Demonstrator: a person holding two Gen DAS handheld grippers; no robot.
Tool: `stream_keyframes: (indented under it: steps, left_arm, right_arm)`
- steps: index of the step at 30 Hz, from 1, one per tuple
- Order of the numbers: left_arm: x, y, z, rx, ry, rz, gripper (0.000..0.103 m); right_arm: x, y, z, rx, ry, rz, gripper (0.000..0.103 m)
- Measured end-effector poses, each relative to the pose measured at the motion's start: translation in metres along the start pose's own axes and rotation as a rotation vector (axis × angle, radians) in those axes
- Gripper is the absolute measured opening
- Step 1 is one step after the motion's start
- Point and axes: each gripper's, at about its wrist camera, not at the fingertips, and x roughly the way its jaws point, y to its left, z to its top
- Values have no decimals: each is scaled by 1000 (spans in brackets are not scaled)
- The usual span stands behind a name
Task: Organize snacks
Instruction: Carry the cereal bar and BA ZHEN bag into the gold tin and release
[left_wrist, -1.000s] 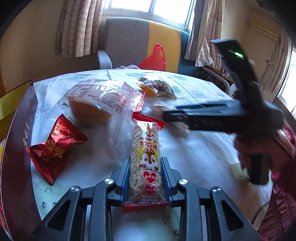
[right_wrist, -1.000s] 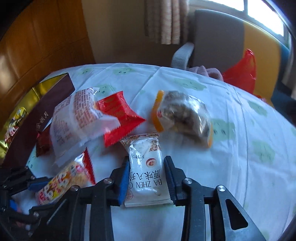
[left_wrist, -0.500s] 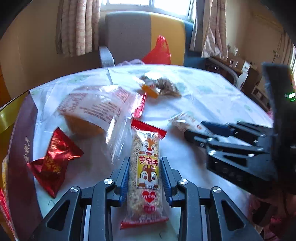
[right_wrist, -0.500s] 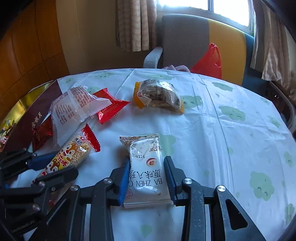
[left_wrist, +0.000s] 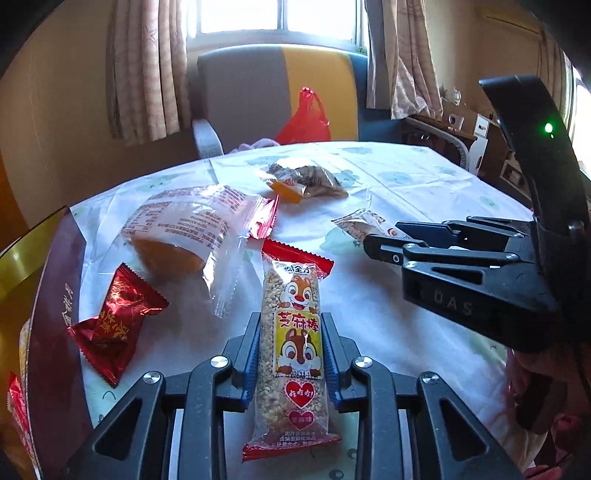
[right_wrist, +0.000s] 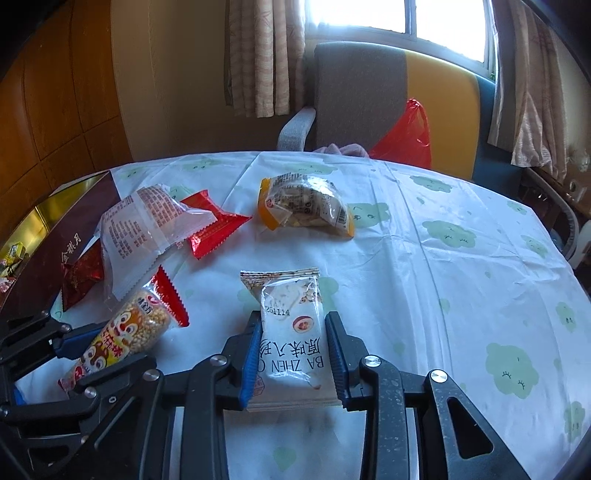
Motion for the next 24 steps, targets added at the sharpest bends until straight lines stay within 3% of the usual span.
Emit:
stream_keyframes:
  steps: [8,15,24]
  left_arm:
    - [-32,4,-9,-37,-74,-2,30]
    - [-70,3,-20,-47,-130,-43,30]
    - [-100,29,-37,-144,-137,-55,30]
  right_arm:
    - [-18,1,-3,11,-81,-34,34]
    - [-19,2,-3,11,-91,-58,34]
    - [-37,1,-10,81,-109,-42,34]
